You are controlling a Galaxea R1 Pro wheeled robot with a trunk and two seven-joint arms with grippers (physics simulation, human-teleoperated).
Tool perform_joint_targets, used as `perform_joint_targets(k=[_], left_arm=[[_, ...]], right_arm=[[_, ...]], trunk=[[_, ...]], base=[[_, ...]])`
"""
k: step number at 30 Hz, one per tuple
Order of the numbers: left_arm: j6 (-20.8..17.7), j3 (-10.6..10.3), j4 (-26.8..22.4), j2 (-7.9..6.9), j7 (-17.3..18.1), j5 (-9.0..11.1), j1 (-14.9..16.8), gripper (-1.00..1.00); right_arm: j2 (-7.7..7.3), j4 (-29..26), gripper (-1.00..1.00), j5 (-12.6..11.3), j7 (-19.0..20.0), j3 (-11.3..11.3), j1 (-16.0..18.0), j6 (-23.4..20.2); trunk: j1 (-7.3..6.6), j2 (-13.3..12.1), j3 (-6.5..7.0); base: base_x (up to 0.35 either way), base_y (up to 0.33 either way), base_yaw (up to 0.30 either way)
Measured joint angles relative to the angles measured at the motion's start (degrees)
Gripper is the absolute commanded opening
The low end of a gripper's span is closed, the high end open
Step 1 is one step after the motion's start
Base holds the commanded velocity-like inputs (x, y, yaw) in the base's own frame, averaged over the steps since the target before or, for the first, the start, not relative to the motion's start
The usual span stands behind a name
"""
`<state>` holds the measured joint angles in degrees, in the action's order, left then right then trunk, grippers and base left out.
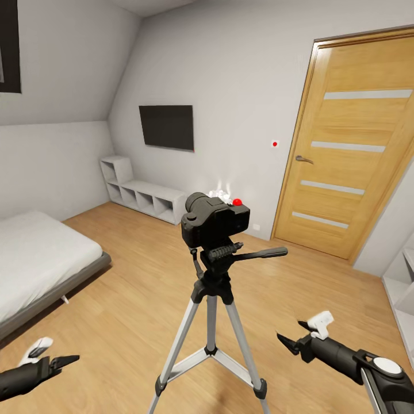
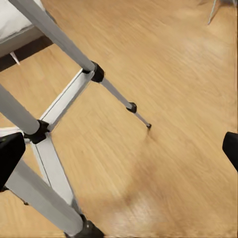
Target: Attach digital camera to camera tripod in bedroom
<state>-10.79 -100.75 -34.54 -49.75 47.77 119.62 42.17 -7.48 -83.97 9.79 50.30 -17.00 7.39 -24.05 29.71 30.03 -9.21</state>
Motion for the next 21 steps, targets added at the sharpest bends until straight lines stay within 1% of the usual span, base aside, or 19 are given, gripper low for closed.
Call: perform_joint_targets(k=[2, 4, 5, 9, 15, 16, 19, 21], left_arm=[[0.7, 0.0, 0.7, 0.97, -1.0, 0.7, -1.6, 1.0], [1.5, 0.0, 1.6, 2.09, -2.4, 1.8, -3.2, 1.0], [1.5, 0.0, 1.6, 2.11, -2.5, 1.8, -3.2, 1.0], [2.7, 0.0, 4.1, 4.74, -6.6, 4.4, -6.4, 1.0], [3.3, 0.0, 8.2, 9.1, -12.7, 8.3, -11.0, 1.0], [3.4, -0.1, 9.7, 10.42, -14.8, 9.4, -12.6, 1.0], [3.4, 0.0, 11.8, 12.44, -18.3, 11.2, -14.9, 1.0], [3.4, -0.1, 13.3, 14.04, -20.7, 12.3, -16.5, 1.0]], right_arm=[[-0.02, 1.2, 1.0, 0.0, -2.1, 0.0, 0.0, -1.1], [-0.02, 2.6, 1.0, 0.0, -4.4, 0.0, 0.1, -1.8], [-0.02, 2.6, 1.0, 0.0, -4.5, 0.0, 0.1, -1.9], [-0.21, 7.1, 1.0, 0.0, -9.3, 0.0, 0.2, -2.7], [-0.38, 17.9, 1.0, 0.0, -16.2, 0.0, 0.8, -3.2], [-0.55, 22.2, 1.0, 0.2, -19.3, 0.1, 0.9, -3.3], [-0.99, 28.2, 1.0, 0.1, -23.7, 0.1, 1.0, -3.3], [-1.24, 32.2, 1.0, 0.2, -26.3, 0.1, 1.0, -3.3]], trunk=[[0.0, 0.0, 0.0], [0.0, 0.0, 0.0], [0.0, 0.0, 0.0], [0.0, 0.0, 0.0], [0.0, 0.0, -0.01], [0.0, 0.0, -0.02], [0.0, 0.0, -0.01], [0.0, 0.0, -0.01]], base=[[0.0, 0.0, 0.0], [0.0, 0.0, 0.0], [0.0, 0.0, 0.0], [0.0, 0.0, 0.0], [0.0, 0.0, 0.0], [0.0, 0.0, 0.0], [0.0, 0.0, 0.0], [0.0, 0.0, 0.0]])
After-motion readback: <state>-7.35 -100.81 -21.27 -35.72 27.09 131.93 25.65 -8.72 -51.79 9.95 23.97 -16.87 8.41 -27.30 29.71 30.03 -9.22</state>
